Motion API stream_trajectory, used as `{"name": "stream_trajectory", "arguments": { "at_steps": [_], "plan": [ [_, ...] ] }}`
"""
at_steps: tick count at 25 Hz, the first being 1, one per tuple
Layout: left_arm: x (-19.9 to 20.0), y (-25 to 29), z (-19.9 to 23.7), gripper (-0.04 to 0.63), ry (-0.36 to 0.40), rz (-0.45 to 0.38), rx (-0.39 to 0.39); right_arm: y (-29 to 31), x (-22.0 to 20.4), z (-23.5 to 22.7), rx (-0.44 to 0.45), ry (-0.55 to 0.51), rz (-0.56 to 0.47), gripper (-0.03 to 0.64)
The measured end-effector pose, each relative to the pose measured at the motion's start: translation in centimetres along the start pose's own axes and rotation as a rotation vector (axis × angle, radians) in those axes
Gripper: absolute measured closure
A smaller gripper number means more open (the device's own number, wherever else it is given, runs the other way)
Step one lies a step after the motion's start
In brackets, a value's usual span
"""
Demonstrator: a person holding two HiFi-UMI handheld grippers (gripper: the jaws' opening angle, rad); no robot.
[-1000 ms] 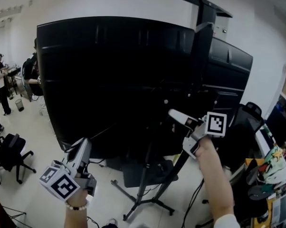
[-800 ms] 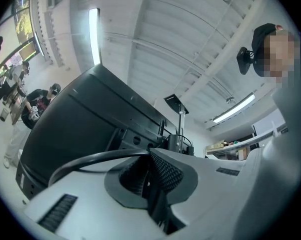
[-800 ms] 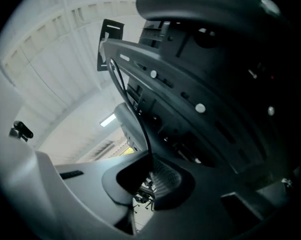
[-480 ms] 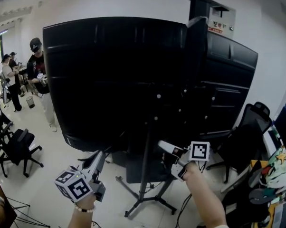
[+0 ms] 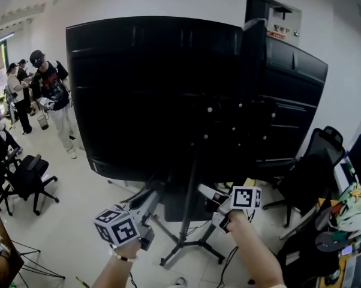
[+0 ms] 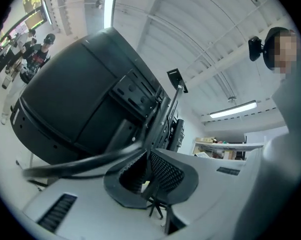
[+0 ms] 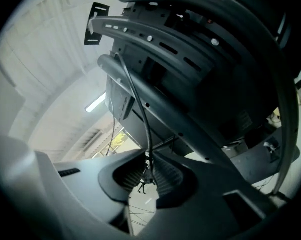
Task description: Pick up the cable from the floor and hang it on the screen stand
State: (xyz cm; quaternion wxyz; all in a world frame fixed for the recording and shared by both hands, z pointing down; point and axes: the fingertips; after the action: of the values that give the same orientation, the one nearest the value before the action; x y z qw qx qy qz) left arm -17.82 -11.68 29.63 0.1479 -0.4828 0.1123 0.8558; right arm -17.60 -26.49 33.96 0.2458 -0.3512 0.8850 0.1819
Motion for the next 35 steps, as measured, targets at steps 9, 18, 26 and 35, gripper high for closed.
{"name": "stream_trajectory", "arguments": {
  "at_steps": [9,18,26,35],
  "plan": [
    [-9.3,-3.8,-2.5,0.520,-0.134,0.058,-0.061,-5.8,-4.6,0.5,-0.212,-0.117,-0.181,0.281],
    [-19.1,-10.4,-5.0,0.588,-0.292,0.110,-0.044,-11.9,-16.1,3.0,-0.330,-0.039,-0.321,0.520],
    [-24.7,-13.9,-8.6,0.588,-0.187,0.202,0.018,-14.5,-25.7,4.8,-0.406,-0.104,-0.297,0.611],
    [-28.5,-14.6,-11.4,0.588,0.095,0.266,0.260,-16.9,-33.7,3.8,-0.516,-0.307,-0.115,0.611]
  ]
}}
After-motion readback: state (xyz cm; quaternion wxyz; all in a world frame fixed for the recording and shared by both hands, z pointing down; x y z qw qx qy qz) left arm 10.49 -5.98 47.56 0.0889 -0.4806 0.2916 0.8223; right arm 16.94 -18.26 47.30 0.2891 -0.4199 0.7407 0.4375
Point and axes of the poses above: the fingertips, and each gripper's own axes: y forward along the fingers, z to its left, x out of its top, and after that the axes turned 10 degrees about z, right-handed
